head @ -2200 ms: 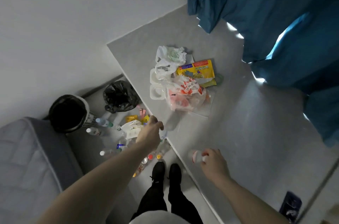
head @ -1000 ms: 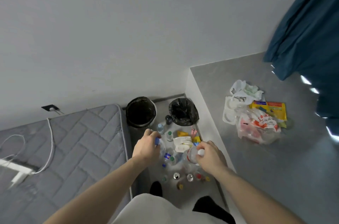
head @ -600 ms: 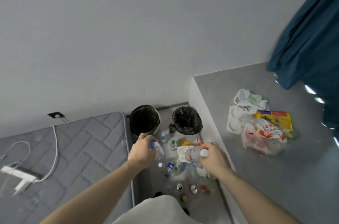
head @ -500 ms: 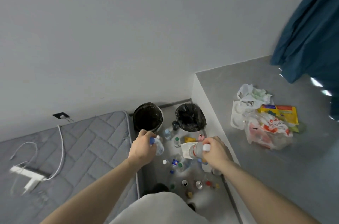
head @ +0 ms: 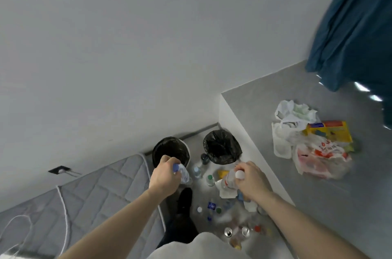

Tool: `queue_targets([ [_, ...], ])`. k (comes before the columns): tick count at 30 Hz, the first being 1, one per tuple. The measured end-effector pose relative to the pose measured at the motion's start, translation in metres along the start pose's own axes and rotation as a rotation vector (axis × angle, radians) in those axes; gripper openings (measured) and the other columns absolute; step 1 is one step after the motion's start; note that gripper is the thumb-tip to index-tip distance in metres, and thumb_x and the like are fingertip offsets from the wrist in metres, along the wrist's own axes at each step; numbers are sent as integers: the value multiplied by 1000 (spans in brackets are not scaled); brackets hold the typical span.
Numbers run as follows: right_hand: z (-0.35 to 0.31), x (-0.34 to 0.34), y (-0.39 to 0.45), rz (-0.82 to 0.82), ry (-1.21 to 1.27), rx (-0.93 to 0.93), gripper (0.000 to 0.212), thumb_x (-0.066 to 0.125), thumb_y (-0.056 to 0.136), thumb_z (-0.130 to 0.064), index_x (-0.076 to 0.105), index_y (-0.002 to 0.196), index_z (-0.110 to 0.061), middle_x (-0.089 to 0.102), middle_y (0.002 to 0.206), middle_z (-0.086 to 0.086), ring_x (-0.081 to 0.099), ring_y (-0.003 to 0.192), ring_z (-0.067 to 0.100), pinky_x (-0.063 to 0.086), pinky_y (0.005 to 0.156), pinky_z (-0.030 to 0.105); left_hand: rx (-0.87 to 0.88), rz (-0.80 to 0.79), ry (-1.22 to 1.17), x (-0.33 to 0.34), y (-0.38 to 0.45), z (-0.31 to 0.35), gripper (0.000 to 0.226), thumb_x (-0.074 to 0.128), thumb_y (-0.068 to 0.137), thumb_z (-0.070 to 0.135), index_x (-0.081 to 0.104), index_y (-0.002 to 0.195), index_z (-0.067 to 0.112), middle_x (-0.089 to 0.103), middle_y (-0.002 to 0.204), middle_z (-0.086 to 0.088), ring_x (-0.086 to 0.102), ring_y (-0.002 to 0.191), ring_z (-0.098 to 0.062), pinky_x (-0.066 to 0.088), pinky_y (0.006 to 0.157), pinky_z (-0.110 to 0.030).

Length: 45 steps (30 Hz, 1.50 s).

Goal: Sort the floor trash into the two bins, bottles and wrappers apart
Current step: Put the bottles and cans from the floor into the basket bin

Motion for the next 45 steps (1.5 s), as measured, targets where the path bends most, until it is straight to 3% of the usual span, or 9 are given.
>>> queue_targets([
  [6, -30, 16, 47, 19, 47, 185, 20, 69, 82, -22, 66, 102, -26, 55, 104, -7, 61, 94, 20, 46, 76, 30, 117, -140, 33, -4, 99, -17, 33, 56, 88, 23, 62, 121, 27, 48, 127, 8, 64, 97, -26, 52, 83, -36],
  [14, -71, 53, 105, 5, 105, 289, 21, 70, 83, -23, 62, 102, -29, 50, 98, -13, 56, 86, 14, 48, 72, 32, 145, -302, 189, 5, 202, -72, 30, 54, 92, 27, 60, 121, 27, 46, 128, 2, 64, 97, -35, 52, 84, -43],
  [19, -68, 81, 136, 25, 164, 249, 25, 75, 81, -23, 62, 101, -32, 53, 100, -14, 58, 88, 11, 48, 70, 25, 39, -283, 166, 22, 233, -109, 30, 52, 93, 27, 61, 121, 26, 47, 128, 1, 63, 101, -36, 51, 89, -41],
  [22, -54, 109, 162, 35, 199, 216, 22, 73, 85, -23, 62, 103, -31, 52, 100, -16, 51, 82, -1, 33, 61, 11, -39, -223, 109, 42, 248, -138, 29, 54, 91, 28, 63, 118, 28, 49, 127, 3, 62, 101, -32, 49, 91, -37],
  [26, -30, 164, 206, 118, 288, 178, 23, 75, 84, -22, 67, 105, -26, 58, 102, -11, 49, 82, -5, 35, 62, 8, -62, -190, 111, 87, 280, -179, 32, 56, 89, 27, 62, 120, 28, 47, 128, 6, 61, 102, -29, 49, 89, -35],
  [30, -13, 218, 242, 215, 362, 97, 24, 75, 85, -19, 68, 107, -23, 60, 103, -8, 54, 88, 5, 33, 76, 1, -21, -172, 137, 136, 318, -215, 35, 58, 87, 24, 63, 121, 27, 49, 130, 3, 60, 108, -29, 48, 93, -35],
  [37, -14, 294, 278, 389, 571, -55, 28, 73, 88, -23, 68, 115, -24, 61, 111, -14, 62, 100, 3, 53, 86, 22, 42, -110, 112, 202, 377, -258, 34, 63, 83, 23, 66, 117, 24, 56, 123, -4, 59, 111, -30, 47, 98, -38],
  [45, -44, 377, 300, 528, 468, -12, 27, 66, 91, -27, 67, 117, -26, 63, 112, -12, 59, 101, 8, 48, 85, 24, 243, -60, 85, 256, 426, -301, 32, 70, 75, 29, 71, 108, 26, 64, 115, -2, 61, 110, -24, 47, 97, -32],
])
Point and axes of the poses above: each hand's wrist, its own y-axis towards the middle knuckle, its own x-axis out of the palm, z = x × y, the point moved 5 cm from there along y, towards the middle knuckle
